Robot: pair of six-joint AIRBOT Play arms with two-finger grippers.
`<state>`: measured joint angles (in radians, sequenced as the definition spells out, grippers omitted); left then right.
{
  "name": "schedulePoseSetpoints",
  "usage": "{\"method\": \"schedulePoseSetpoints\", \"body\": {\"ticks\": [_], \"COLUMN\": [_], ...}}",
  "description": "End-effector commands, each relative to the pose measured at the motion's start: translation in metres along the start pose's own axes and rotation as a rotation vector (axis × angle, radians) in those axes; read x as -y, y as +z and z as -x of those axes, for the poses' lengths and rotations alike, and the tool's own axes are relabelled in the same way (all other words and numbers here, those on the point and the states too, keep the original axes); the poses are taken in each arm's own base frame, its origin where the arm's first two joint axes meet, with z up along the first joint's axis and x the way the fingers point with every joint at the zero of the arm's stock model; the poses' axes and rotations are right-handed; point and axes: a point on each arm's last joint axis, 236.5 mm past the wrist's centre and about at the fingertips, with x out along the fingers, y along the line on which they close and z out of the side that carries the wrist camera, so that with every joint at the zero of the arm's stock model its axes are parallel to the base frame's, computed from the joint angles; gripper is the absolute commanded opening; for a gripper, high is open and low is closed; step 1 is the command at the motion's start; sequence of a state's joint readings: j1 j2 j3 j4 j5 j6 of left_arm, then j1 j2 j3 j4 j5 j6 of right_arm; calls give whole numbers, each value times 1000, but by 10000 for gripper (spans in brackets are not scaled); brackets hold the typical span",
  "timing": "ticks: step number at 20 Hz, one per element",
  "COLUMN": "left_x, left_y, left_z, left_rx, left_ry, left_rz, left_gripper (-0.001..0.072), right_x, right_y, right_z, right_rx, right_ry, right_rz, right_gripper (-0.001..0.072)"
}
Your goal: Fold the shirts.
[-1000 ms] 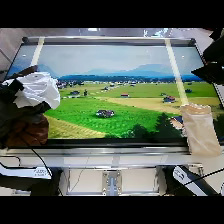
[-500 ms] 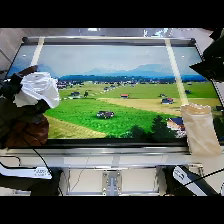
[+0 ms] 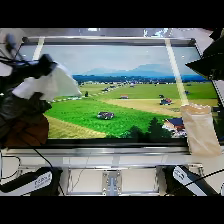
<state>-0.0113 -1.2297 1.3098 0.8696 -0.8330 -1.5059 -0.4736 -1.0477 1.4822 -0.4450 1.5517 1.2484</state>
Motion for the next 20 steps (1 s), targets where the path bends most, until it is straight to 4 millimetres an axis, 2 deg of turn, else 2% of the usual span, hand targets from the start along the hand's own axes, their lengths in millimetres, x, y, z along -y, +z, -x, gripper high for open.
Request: {"method": "schedulePoseSetpoints", "body": {"ticks": [1, 3, 4, 5, 6, 7, 8, 9, 11, 12, 13, 14, 15, 16, 18, 20], "left_x": [118, 152, 156, 154, 149, 141, 127, 103, 52, 27, 9, -1, -4, 2, 35, 68], "left_y": [-100, -150, -163, -165, -158, -144, -129, -113, -95, -99, -115, -136, -161, -185, -227, -245], "left_z": [-21, -37, -48, -60, -67, -69, -70, -71, -74, -76, -79, -81, -84, -88, -99, -114], "left_rx": [-221, -308, -308, -277, -238, -195, -167, -147, -154, -198, -277, -367, -469, -555, -670, -649], "left_ry": [-213, -258, -246, -216, -192, -160, -118, -49, 79, 129, 164, 180, 175, 139, 10, -76], "left_rz": [-168, -253, -309, -375, -414, -421, -405, -363, -152, -75, -35, 10, 19, -1, -35, -91], "left_gripper": [15, 16, 31, 206, 558, 706, 706, 706, 705, 705, 705, 702, 699, 699, 699, 699], "right_x": [-27, -33, -31, -27, -18, -5, 15, 38, 91, 110, 123, 135, 145, 158, 189, 221], "right_y": [-5, 0, 2, 1, -1, -3, -7, -11, -17, -20, -25, -31, -39, -48, -73, -105], "right_z": [10, 14, 15, 16, 17, 18, 21, 27, 49, 56, 55, 49, 40, 30, 8, -12], "right_rx": [-43, -30, -28, -33, -44, -59, -82, -106, -153, -176, -196, -219, -241, -266, -322, -391], "right_ry": [32, 21, 4, -21, -60, -111, -194, -295, -527, -594, -613, -604, -583, -560, -524, -502], "right_rz": [73, 115, 127, 147, 151, 148, 144, 138, 122, 97, 65, 18, -30, -71, -171, -277], "right_gripper": [14, 14, 14, 15, 15, 16, 30, 38, 39, 110, 279, 445, 458, 458, 456, 456]}}
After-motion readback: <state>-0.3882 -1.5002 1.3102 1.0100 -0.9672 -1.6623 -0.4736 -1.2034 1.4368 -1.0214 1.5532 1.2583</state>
